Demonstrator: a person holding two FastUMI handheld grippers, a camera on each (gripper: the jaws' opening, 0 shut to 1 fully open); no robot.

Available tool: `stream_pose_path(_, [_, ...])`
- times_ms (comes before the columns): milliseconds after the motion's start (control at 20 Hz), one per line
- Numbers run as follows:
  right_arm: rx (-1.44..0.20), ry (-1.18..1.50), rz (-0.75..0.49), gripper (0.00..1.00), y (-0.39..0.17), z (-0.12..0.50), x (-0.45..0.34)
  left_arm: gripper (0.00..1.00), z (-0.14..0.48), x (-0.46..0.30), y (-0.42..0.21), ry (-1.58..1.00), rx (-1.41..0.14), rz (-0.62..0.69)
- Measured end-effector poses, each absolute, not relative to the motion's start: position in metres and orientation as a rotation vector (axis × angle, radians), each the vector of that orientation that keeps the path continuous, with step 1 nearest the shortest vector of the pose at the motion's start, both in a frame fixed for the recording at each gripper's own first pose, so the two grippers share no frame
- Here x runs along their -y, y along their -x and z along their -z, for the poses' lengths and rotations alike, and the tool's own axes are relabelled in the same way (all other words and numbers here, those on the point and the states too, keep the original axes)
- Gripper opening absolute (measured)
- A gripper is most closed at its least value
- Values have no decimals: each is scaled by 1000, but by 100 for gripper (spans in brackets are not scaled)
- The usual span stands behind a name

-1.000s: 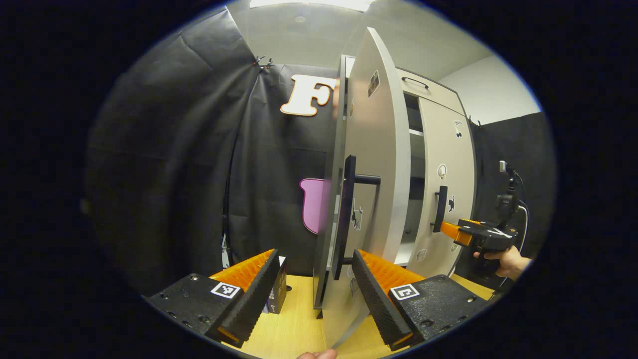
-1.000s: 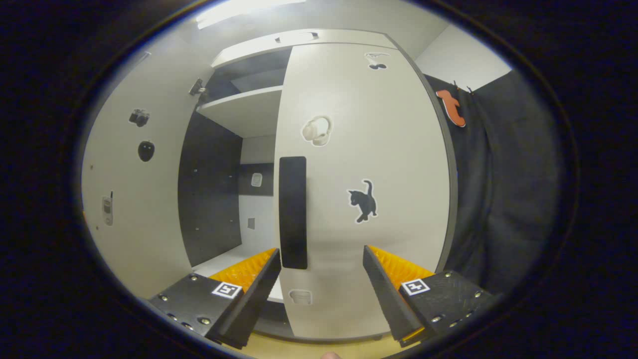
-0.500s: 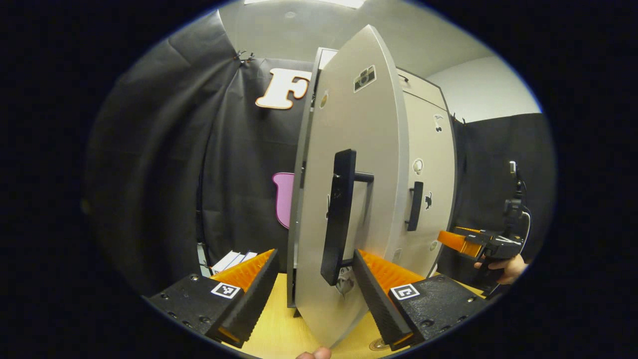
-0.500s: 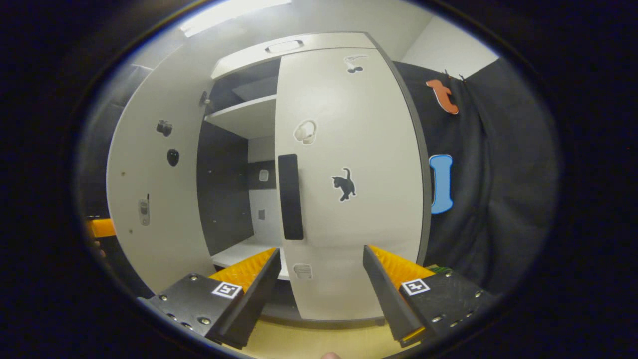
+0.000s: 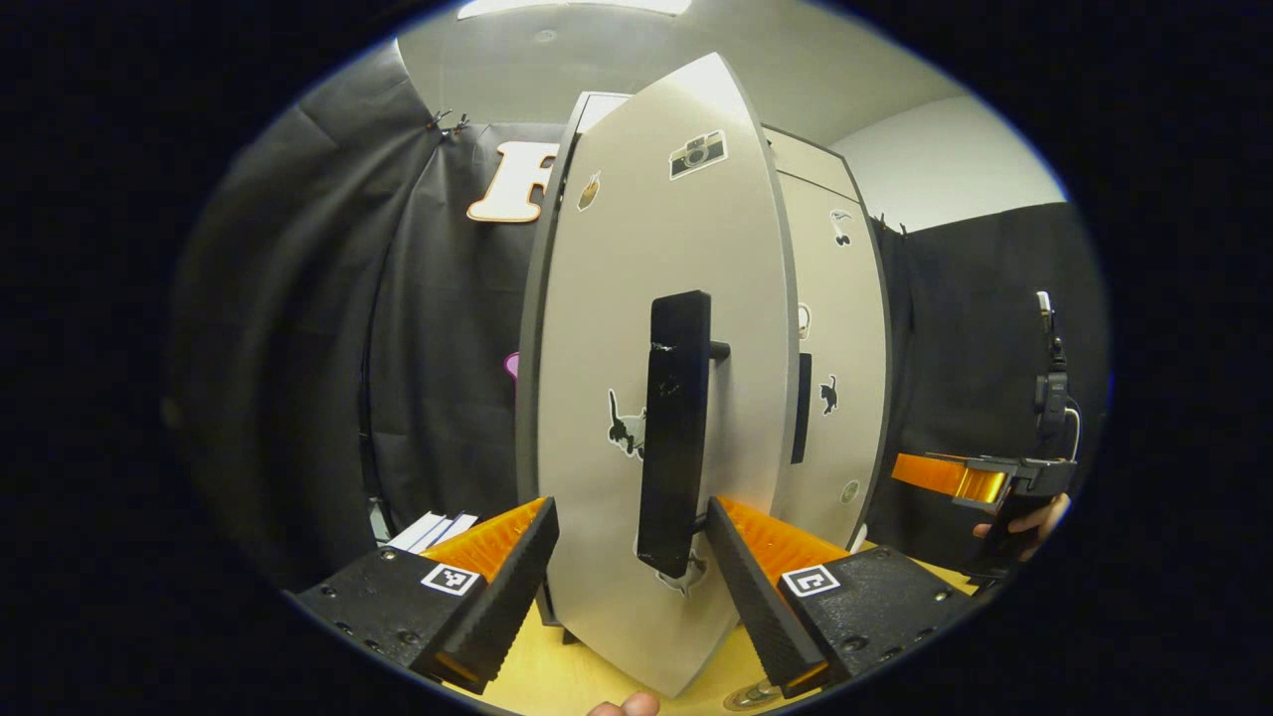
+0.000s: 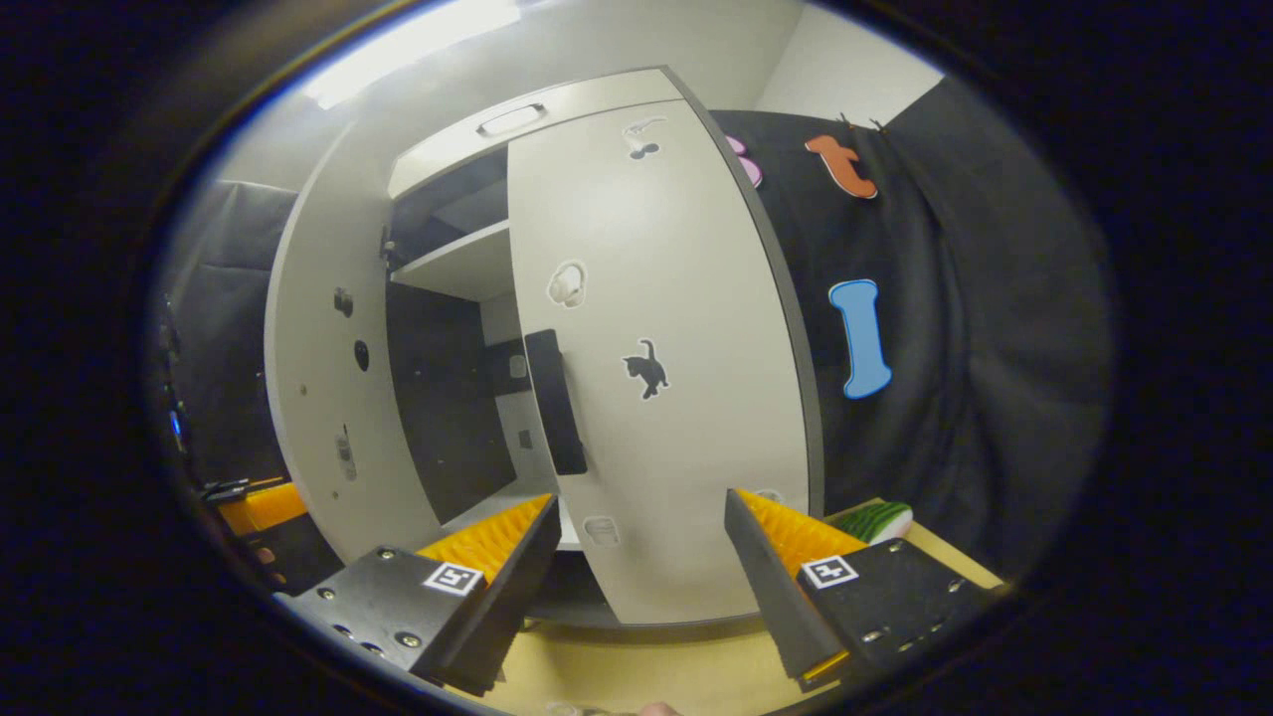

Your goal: Grasp the bottle in the cabinet with the left hand and place it on the coaster, then close the right door with the right hand and the left door with the left hand.

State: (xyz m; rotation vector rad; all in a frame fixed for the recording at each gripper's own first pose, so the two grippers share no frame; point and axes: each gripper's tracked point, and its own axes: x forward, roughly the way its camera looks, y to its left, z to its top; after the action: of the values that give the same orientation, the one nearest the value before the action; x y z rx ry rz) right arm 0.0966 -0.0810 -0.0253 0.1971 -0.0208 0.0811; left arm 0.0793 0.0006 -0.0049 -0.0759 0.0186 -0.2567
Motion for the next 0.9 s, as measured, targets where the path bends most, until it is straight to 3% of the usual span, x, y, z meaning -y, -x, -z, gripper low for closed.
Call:
stream_pose_path(200, [-2, -181, -63, 100, -95, 36, 99, 99, 8, 24, -95, 105, -28, 279])
stream_pose_path(900, [7, -87, -28, 100, -67, 48, 121, 99, 29, 91, -171, 62, -55, 238])
